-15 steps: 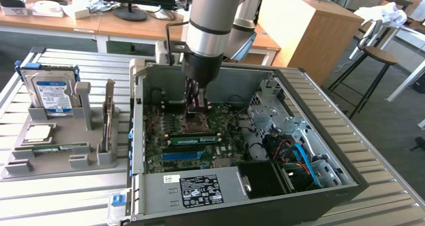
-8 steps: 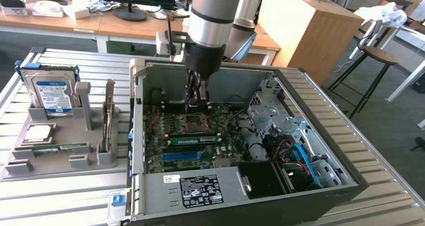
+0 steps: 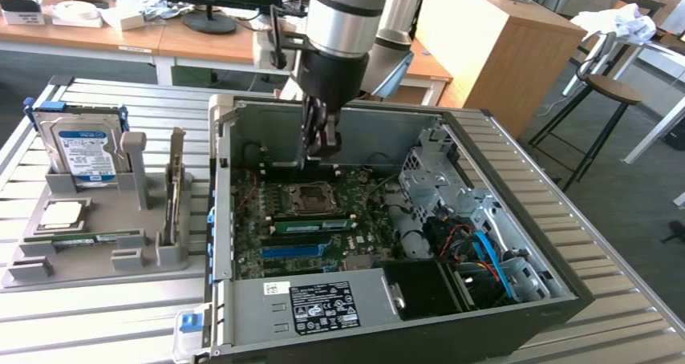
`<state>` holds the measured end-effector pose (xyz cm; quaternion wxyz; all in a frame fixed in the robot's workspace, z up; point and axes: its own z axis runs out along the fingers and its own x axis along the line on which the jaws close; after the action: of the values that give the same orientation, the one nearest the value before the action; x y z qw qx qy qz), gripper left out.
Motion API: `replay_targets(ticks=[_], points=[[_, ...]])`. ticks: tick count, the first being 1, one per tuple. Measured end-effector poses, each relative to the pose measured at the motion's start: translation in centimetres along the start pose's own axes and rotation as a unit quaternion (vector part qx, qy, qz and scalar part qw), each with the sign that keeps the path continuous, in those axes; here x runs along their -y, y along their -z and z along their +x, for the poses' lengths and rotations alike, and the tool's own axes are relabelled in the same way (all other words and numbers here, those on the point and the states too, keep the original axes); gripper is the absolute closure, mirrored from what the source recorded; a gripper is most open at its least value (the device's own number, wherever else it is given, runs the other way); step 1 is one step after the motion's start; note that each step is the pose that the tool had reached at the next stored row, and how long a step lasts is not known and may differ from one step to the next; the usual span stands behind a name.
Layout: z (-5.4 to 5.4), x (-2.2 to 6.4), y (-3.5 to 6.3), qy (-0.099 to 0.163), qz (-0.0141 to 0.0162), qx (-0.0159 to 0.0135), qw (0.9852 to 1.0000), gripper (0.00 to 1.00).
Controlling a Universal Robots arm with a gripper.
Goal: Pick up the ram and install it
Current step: 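Press down the ram until it locks into place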
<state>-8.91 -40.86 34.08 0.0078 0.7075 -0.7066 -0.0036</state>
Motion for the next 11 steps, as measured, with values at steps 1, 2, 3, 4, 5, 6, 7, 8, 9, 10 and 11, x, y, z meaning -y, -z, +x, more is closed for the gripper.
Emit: replay_targets(ticks=[1,2,3,4,5,6,7,8,9,10,11], points=[[0.0,0.0,0.21,0.0,0.0,0.0,1.0,0.9],[0.0,-0.01,0.42,0.0,0.0,0.0,1.0,0.9],[0.0,-0.01,0.6,0.0,0.0,0.0,1.0,0.9],[0.0,-0.01,0.76,0.0,0.0,0.0,1.0,0.9],[0.0,-0.01,0.87,0.0,0.0,0.0,1.0,0.9],[0.0,-0.01,0.88,0.0,0.0001,0.0001,1.0,0.9],[0.0,-0.01,0.88,0.0,0.0001,0.0001,1.0,0.9],[0.0,-0.01,0.88,0.0,0.0001,0.0001,1.0,0.9],[0.0,-0.01,0.88,0.0,0.0001,0.0001,1.0,0.9],[0.0,-0.01,0.88,0.0,0.0001,0.0001,1.0,0.9],[0.0,-0.01,0.89,0.0,0.0,0.0,1.0,0.9]])
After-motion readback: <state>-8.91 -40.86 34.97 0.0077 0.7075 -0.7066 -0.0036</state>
